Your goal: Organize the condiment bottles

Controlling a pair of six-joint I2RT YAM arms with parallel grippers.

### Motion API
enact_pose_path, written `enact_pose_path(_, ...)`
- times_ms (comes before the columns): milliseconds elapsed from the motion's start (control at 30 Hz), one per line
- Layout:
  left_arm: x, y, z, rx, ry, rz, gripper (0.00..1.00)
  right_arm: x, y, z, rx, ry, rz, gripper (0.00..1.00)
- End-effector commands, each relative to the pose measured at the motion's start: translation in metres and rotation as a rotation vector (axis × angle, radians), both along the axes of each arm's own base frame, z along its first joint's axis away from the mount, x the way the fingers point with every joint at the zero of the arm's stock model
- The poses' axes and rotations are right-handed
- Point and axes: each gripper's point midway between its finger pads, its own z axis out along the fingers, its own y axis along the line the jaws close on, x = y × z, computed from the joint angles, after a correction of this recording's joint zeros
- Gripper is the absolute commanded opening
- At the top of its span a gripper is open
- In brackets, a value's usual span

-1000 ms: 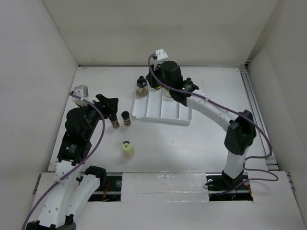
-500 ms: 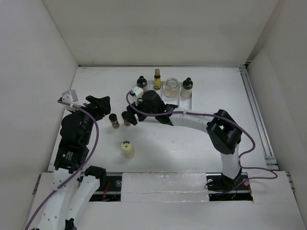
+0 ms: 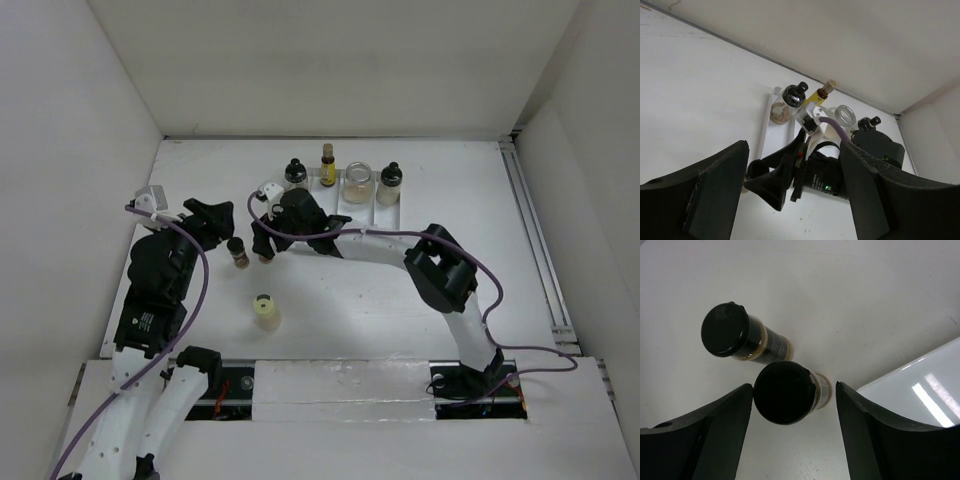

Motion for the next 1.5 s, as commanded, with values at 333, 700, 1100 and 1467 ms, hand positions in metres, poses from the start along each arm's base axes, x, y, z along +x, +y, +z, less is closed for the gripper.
enact_pose_path(333,0.004,-0.005,0.013,0.01,-0.048,-0.031,0.69,0.003,-0.001,0.079,0.12,-0.128,-0.046,0.48)
enact_pose_path(700,0.003,-0.01,0.011,0.009,-0.048,-0.06,0.69,0.056,-0.093,0.15,0.158,-0.261,-0.356,0.47)
enact_pose_path(1100,0.003,-0.01,0.011,0.009,-0.048,-0.06,0.69,0.139,-0.149,0.071,0.066,-0.187,-0.635,0.47)
enact_pose_path(1467,0.003,-0.01,0.011,0.009,-0.048,-0.06,0.69,0.17,-0.163,0.035,0.003,-0.189,-0.717,0.48)
